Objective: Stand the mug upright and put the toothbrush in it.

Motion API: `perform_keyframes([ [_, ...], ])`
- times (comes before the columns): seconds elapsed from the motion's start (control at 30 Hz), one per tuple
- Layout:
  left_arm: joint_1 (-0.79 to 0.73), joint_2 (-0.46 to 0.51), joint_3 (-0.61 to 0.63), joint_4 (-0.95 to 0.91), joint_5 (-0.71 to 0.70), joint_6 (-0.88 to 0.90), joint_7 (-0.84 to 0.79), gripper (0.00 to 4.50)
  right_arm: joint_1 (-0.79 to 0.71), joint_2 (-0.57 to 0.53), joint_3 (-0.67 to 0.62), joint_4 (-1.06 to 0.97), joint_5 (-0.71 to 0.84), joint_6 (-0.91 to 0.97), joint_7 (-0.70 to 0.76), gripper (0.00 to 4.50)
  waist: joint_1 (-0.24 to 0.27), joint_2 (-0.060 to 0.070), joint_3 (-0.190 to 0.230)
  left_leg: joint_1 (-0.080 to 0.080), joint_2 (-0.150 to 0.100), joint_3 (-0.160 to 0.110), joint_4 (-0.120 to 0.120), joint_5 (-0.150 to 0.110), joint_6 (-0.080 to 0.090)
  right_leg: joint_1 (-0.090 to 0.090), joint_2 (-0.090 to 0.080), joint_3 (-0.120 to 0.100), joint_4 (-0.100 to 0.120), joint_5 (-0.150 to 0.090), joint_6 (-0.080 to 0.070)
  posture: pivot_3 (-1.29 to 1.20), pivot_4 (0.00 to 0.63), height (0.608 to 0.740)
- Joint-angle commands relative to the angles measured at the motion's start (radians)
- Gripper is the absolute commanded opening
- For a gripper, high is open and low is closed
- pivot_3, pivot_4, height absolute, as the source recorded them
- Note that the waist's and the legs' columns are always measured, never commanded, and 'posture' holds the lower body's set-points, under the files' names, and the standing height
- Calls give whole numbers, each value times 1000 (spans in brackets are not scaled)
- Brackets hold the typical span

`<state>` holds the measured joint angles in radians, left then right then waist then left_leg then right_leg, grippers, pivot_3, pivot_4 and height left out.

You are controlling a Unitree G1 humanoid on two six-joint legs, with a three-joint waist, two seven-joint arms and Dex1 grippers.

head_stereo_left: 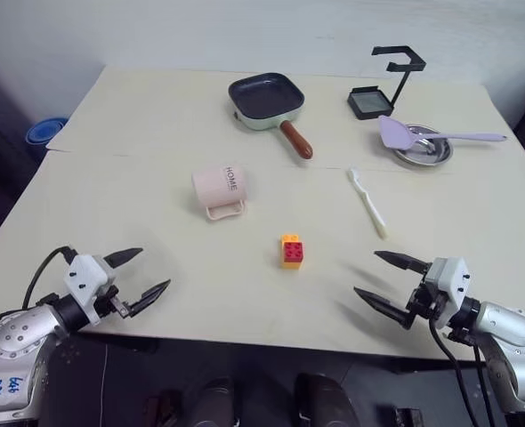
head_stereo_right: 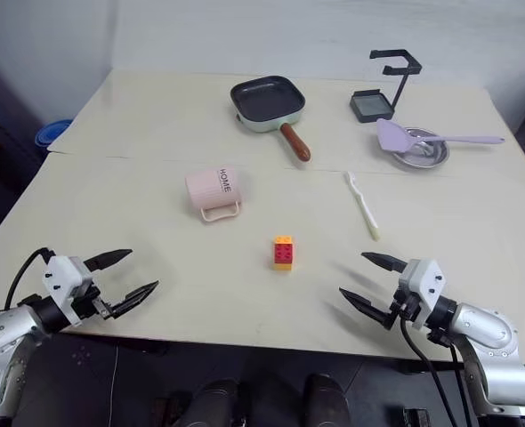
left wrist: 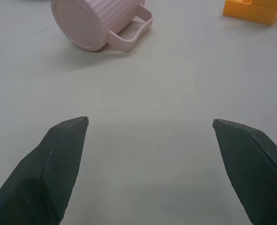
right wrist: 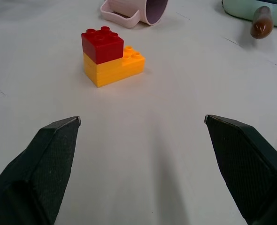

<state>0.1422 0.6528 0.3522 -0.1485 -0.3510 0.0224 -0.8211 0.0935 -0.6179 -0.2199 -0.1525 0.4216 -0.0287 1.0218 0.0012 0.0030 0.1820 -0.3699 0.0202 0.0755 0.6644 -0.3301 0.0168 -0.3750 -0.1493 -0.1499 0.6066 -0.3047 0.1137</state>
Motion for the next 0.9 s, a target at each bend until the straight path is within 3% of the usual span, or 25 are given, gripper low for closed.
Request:
perform_keyframes([
  [0.03, -8, 10, 13, -8, 0, -10, 7, 4500, 3, 5, -10, 20, 12, -47, 18, 4440, 0, 0, 0, 0, 0, 0, 0, 0, 0, 0, 0, 0, 0, 0, 0, 0, 150, 740],
  [0.17, -20, 18, 17, -45, -62, 62, -14, 4500, -11, 12, -9, 103, 13, -112, 59, 4440, 0, 0, 0, 0, 0, 0, 0, 0, 0, 0, 0, 0, 0, 0, 0, 0, 150, 740],
  [0.3, -18, 60, 65, -122, -246, 231, -79, 4500, -36, 18, -6, 178, 22, -168, 106, 4440, -2, 0, 0, 0, 0, 0, 1, 0, 0, 0, 0, 0, 1, 0, 0, 0, 150, 740],
  [0.6, 3, 78, 72, -169, -279, 253, -132, 4500, -73, 21, 15, 282, 23, -228, 187, 4440, -2, 0, 0, 1, 0, 1, 1, 0, 0, 0, 0, 2, 1, 0, 0, 0, 150, 740],
  [0.8, -10, 87, 64, -212, -337, 299, -168, 4500, -126, 8, 37, 230, 45, -139, 194, 4440, -2, 0, 0, 1, 0, 2, 1, 0, 0, 0, 0, 2, 2, 0, 0, 0, 150, 740],
  [0.9, 2, 138, 38, -274, -397, 379, -225, 4500, -208, 4, 106, 64, 114, 64, 154, 4440, -7, 0, 1, 1, 1, 2, 1, 0, 0, 0, 1, 3, 2, 0, 0, 0, 150, 740],
])
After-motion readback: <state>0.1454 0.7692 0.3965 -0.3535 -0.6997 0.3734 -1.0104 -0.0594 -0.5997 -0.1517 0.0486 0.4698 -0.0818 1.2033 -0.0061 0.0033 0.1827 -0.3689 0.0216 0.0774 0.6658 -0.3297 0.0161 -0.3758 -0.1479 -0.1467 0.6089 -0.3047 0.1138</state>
